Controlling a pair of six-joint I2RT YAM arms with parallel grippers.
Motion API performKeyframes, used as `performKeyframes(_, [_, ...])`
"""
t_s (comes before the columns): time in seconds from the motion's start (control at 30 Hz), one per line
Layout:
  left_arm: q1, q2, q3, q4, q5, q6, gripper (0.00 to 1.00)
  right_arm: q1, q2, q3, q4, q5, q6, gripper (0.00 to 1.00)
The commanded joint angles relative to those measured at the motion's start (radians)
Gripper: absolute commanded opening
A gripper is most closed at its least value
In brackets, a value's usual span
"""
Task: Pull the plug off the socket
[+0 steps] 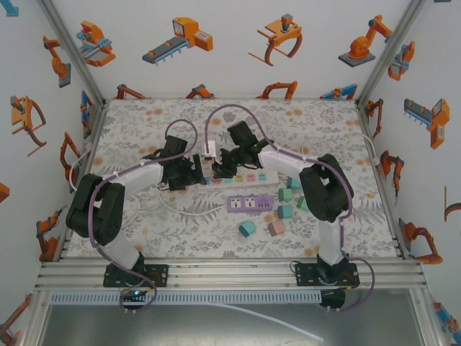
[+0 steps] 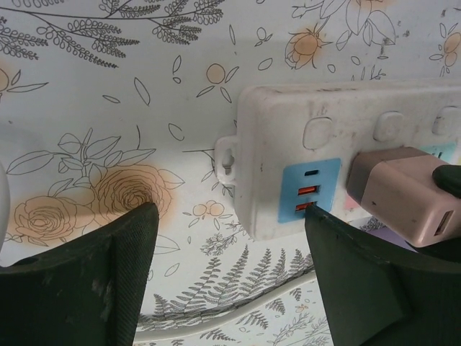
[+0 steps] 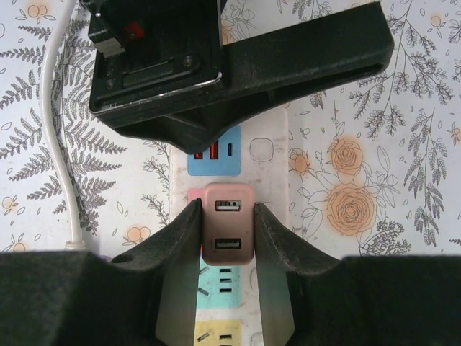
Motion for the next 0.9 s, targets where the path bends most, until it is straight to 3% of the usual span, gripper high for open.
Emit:
performKeyframes(0.0, [-0.007,0.041,0.000,-0.053,-0.076,0.027,0.75,0.004,-0.046,0.010,0.061,-0.050,0.031,0.28])
performKeyframes(0.37, [-0.008,0.066,0.000,-0.063,-0.120,0.021,0.75,-0.013,-0.062,0.027,0.128,-0.068,0.147,0.16])
performKeyframes(0.87, [-0.006,-0.010,0.009,-0.082,-0.122,0.025,0.76,-0.033,-0.190,-0.043,0.198,-0.028,0.227,0.15])
